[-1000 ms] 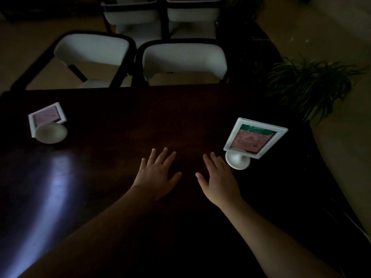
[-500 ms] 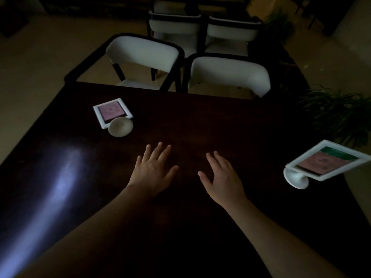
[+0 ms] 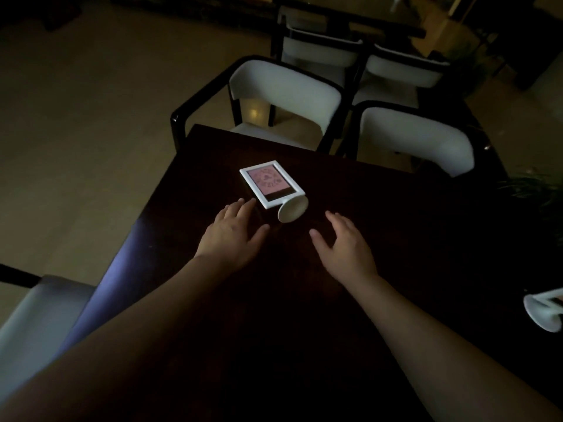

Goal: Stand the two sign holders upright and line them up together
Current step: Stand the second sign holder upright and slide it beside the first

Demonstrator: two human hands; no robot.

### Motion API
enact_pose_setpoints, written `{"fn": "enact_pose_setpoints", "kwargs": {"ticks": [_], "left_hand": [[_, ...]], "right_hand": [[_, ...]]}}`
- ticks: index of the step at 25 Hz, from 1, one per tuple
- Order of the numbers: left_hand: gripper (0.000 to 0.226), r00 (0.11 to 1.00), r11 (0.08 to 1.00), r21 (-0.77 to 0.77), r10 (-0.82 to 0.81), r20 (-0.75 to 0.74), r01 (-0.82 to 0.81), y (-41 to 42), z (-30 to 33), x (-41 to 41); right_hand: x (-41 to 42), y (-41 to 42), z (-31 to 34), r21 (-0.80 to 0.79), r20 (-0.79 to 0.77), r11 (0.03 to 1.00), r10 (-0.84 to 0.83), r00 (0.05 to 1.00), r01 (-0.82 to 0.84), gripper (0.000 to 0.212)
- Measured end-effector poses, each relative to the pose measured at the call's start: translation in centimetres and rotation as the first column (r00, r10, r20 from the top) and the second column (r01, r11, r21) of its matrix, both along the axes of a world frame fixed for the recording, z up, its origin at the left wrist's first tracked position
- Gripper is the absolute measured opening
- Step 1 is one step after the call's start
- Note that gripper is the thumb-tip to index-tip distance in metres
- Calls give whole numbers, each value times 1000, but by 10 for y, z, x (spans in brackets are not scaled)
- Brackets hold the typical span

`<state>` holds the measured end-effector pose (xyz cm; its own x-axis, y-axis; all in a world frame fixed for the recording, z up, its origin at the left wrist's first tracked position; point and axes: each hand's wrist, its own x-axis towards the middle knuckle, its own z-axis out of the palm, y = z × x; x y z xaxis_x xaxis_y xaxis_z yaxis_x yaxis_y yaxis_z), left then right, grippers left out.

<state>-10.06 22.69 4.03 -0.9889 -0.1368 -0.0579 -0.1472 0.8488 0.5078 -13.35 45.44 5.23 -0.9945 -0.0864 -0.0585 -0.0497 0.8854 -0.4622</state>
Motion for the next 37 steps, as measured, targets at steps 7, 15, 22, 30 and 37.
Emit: {"fn": "enact_pose_setpoints", "kwargs": {"ticks": [7,15,22,30,37], "left_hand": [[70,999,999,7,44,12,-44,-33,-7,-37],[71,998,996,76,36,47,-40,-21,-36,-64],[72,993,988,154,-4,117,-14,-13,-56,-70],[76,988,982,168,-103,119,82,-11,-68,-71],[74,983,981,159,-129,130,108,-7,-73,-65]], "right_hand": [[-72,-37,5,-13,-32,1000,-25,999,25,54],[-145,-51,-17,-23,43,999,-35,998,36,45],[-171,-54,-43,-148,247,980,-92,965,132,30],[-179,-63,-57,-329,451,893,-137,882,307,27],[-167,-66,-56,-513,505,766,-95,858,387,20]]}}
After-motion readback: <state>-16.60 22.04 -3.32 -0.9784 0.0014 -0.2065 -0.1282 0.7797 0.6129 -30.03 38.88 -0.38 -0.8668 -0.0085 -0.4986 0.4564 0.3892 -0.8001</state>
